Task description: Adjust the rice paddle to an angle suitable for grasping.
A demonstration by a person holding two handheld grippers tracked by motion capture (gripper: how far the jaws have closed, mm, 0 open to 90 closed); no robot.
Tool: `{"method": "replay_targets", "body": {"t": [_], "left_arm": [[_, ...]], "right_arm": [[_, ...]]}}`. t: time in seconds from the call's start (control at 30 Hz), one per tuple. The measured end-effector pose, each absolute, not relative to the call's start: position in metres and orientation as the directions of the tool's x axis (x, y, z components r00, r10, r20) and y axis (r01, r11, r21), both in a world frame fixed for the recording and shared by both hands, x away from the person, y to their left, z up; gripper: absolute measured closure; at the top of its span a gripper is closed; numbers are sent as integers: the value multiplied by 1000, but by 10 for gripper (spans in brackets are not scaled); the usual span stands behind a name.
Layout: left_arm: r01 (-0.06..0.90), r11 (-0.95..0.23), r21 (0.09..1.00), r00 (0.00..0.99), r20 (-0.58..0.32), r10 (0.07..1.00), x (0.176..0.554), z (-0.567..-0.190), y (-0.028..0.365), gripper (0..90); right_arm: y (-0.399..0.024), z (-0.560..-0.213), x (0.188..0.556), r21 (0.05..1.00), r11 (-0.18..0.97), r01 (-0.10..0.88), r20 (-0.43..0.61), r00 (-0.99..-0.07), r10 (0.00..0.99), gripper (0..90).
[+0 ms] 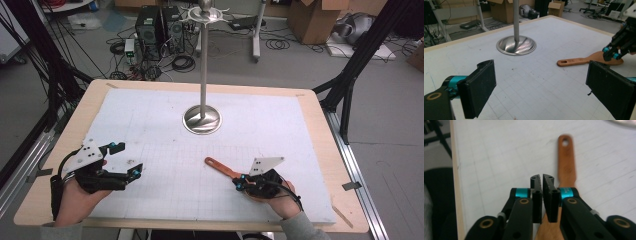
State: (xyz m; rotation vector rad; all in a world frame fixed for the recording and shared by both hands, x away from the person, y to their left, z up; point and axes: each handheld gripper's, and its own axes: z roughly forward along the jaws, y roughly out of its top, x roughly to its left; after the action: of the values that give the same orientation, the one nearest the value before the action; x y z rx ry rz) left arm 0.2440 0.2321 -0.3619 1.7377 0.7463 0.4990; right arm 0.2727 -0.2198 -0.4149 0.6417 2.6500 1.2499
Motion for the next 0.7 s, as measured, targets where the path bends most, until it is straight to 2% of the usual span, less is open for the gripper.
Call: {"method": "replay_targets", "body": {"t": [0.23, 0.33, 0.43, 0.53, 0.7], "left_arm": [[232, -167, 958, 709, -49, 704, 245, -362, 233, 96], [238, -168, 957, 711, -53, 702, 247, -363, 232, 96], [245, -171, 954, 709, -56, 703, 249, -365, 230, 96], [253, -176, 951, 709, -59, 702, 251, -368, 227, 96], [272, -199, 941, 714, -58, 698, 250, -375, 224, 96]], "right_arm": [[-215, -394, 287, 782, 531, 328, 47, -879, 474, 537], [-214, -393, 296, 757, 544, 362, 51, -863, 502, 381], [-215, -392, 299, 774, 508, 378, 65, -845, 530, 206], [-216, -391, 299, 776, 494, 392, 60, -825, 562, 128], [-219, -391, 300, 778, 475, 411, 82, -816, 573, 106]]}}
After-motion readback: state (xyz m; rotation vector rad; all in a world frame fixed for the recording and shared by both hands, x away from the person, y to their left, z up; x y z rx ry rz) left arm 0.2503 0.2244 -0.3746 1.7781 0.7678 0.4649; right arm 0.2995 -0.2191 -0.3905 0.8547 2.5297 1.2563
